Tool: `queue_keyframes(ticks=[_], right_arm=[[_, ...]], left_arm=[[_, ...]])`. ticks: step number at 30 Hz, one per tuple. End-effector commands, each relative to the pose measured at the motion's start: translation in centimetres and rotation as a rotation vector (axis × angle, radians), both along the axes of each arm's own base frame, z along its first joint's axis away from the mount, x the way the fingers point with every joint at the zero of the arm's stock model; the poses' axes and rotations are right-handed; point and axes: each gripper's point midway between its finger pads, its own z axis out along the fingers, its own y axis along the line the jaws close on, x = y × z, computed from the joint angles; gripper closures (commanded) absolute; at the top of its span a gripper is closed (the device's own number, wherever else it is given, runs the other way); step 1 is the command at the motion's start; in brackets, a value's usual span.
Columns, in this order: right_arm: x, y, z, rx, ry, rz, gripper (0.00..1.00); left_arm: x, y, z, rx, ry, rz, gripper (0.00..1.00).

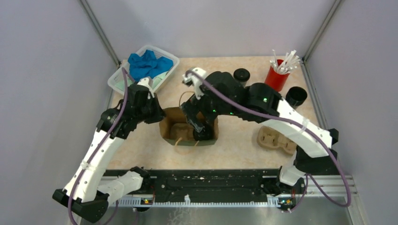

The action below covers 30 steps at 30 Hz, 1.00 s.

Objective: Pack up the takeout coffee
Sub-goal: Place the coffee cup on the cup tray.

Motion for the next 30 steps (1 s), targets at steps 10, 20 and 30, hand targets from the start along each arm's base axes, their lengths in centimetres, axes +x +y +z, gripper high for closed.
queue_keyframes(ticks=[10, 20, 30], right_arm=[[0.2, -10.6, -3.8, 0.138, 0.386, -0.671, 0.01], [7.5, -9.7, -4.7, 0.163, 0.224, -0.7, 0.23], [11.1, -7.9, -6.2, 0.016, 0.086, -0.588, 0.55]], left_arm=[[-0.1, -1.9, 0.4, -0.053, 0.161, 0.003, 0.98], [-2.0, -2.6, 0.5, -0.134, 0.17, -0.043, 0.81], [-4.4, -3.6, 0.9, -0.231, 0.163, -0.113, 0.55]])
